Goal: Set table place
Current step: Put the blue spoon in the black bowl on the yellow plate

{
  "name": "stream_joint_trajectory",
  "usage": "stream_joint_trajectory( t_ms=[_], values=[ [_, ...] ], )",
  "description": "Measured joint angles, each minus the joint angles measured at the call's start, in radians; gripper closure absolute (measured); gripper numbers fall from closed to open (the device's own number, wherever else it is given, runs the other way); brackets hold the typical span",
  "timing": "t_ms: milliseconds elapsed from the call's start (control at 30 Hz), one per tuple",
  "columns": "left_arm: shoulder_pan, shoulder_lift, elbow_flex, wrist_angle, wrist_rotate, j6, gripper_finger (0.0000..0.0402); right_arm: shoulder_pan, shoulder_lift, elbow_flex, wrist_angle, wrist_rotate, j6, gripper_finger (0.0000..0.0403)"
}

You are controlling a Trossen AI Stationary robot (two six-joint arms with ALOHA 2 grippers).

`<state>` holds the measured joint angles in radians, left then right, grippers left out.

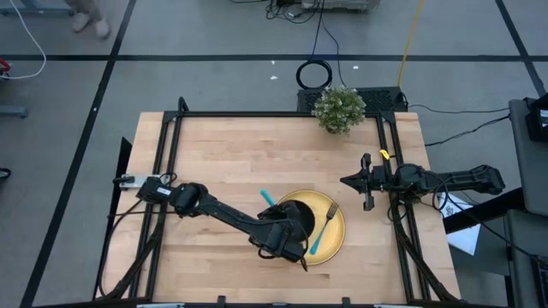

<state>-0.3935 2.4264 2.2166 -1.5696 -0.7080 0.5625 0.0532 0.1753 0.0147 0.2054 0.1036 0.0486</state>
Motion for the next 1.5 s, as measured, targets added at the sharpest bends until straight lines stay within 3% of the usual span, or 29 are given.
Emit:
stream_joint_trajectory(
  t_ms=[500,1200,1500],
  values=[
    [-0.003,0.0,0.0,0.005,-0.052,0.048,0.0357,0.0,0.0,0.0,0.0,0.0,0.0,0.0403],
    [0.012,0.0,0.0,0.049,0.004,0.018,0.0357,0.0,0.0,0.0,0.0,0.0,0.0,0.0403],
    [0.012,0.0,0.0,0.045,0.001,0.011,0.0333,0.0,0.0,0.0,0.0,0.0,0.0,0.0403]
  ],
)
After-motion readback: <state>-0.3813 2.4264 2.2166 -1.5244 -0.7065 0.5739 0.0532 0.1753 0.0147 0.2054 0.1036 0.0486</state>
